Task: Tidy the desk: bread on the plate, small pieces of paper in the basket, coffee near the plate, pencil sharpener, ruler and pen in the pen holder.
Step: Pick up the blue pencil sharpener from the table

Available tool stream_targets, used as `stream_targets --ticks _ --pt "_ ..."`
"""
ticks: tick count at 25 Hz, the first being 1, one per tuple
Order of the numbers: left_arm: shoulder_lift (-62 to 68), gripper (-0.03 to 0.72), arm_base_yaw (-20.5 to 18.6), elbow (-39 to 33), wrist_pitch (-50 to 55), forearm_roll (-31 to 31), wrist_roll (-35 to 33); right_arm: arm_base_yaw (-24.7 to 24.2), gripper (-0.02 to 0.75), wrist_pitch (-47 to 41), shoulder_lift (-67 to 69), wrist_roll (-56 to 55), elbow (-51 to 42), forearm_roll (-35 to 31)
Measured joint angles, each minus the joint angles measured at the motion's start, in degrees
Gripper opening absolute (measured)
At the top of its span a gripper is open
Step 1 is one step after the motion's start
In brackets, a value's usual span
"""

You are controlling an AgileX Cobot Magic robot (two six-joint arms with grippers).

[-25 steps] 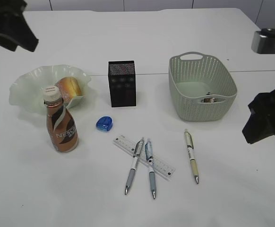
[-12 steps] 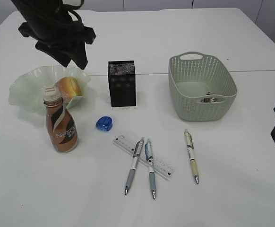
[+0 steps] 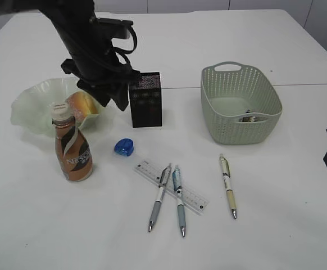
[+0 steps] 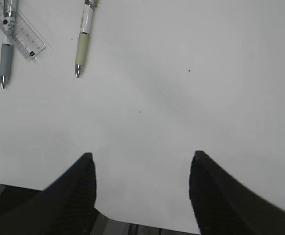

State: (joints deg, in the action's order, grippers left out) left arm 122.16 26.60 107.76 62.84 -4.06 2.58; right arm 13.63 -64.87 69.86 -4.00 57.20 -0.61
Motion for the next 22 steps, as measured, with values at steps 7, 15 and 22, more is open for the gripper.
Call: stream_targets --ticks 7,15,22 --pt "4.77 0.440 0.11 0.00 -1.37 1.21 0.00 0.00 0.445 0.00 0.00 0.00 0.00 0.05" --pt "8.49 0.507 0.11 0.10 -4.50 1.21 0.00 0.00 0.445 0.00 1.92 0.00 0.00 0.15" --pt "10.80 0.508 0.11 0.10 -6.00 1.21 0.00 0.00 0.445 0.98 3.18 0.00 -0.04 0.15"
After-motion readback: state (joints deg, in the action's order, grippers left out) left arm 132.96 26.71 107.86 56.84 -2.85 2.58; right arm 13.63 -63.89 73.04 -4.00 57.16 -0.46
